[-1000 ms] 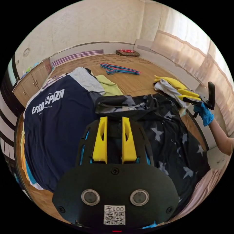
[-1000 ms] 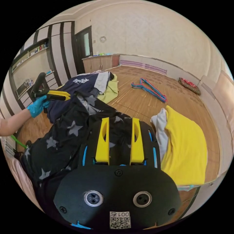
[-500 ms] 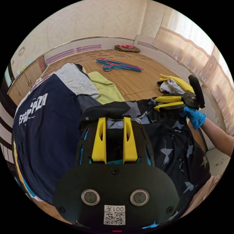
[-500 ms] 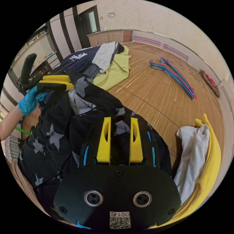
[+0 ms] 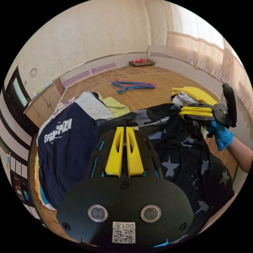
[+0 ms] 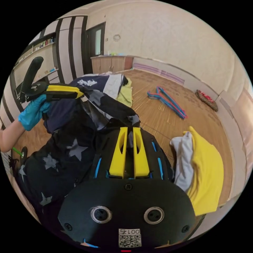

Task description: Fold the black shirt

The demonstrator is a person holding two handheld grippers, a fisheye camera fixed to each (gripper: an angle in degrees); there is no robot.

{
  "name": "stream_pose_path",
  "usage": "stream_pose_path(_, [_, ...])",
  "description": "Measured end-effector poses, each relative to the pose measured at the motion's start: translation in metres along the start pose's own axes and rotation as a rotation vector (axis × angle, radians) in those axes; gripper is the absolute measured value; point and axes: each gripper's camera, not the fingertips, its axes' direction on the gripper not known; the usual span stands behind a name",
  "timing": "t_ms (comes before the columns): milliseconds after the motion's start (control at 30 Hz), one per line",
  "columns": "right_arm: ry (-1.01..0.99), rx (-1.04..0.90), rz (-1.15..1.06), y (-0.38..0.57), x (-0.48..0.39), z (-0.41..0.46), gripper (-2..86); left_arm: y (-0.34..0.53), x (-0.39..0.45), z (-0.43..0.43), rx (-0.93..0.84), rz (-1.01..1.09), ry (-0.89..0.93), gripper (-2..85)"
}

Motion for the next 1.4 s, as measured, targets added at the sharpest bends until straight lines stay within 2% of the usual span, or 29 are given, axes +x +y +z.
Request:
stream_pose_path(233, [0.127, 0.255, -0.019, 0.014, -0.029, -0.127, 1.4, -0.007, 0.031, -0.121, 0.218, -0.028, -0.064, -1.5])
stream_pose_path(433, [0.193, 0.396, -0.080, 0.012, -0.061, -0.201, 1.5, -0.008, 0.049, -0.205, 0.350, -0.042, -0.174, -1.5])
stream_pose_path(633, [0.228, 0.510, -0.094, 0.003, -0.086, -0.241, 1.7, -0.011, 0.047, -0.268, 0.443, -0.075, -0.269, -1.5])
stream_pose_path(767, [0.271, 0.535, -0.085, -0.013, -0.091, -0.242, 1.6, -0.028, 0.037, -0.280, 0.468, -0.089, -0.304, -1.5])
stream_pose_path(867, [0.266, 0.554, -0.070, -0.032, -0.083, -0.227, 1.5, -0.056, 0.019, -0.261, 0.449, -0.104, -0.316, -1.4])
stream_pose_path(967, [0.286, 0.484, -0.052, -0.058, -0.061, -0.184, 1.5, -0.101, -0.006, -0.205, 0.338, -0.068, -0.256, -0.9])
stream_pose_path(1067, [0.304, 0.278, 0.004, -0.081, -0.024, -0.106, 1.7, -0.138, -0.035, -0.114, 0.096, -0.057, -0.053, 0.1])
stream_pose_path(1133, [0.280, 0.097, 0.062, -0.079, 0.006, -0.041, 2.1, -0.139, -0.055, -0.049, -0.056, -0.128, 0.125, 0.8])
stream_pose_path(1200, [0.229, 0.038, 0.096, -0.064, 0.023, -0.013, 2.2, -0.125, -0.066, -0.020, -0.086, -0.189, 0.186, 0.9])
stream_pose_path(1300, [0.105, -0.008, 0.075, -0.035, 0.039, 0.017, 2.2, -0.100, -0.078, 0.015, -0.162, -0.222, 0.143, 1.3])
stream_pose_path(1400, [0.084, -0.104, 0.043, -0.011, 0.055, 0.044, 2.4, -0.077, -0.092, 0.039, -0.260, -0.244, 0.092, 2.5])
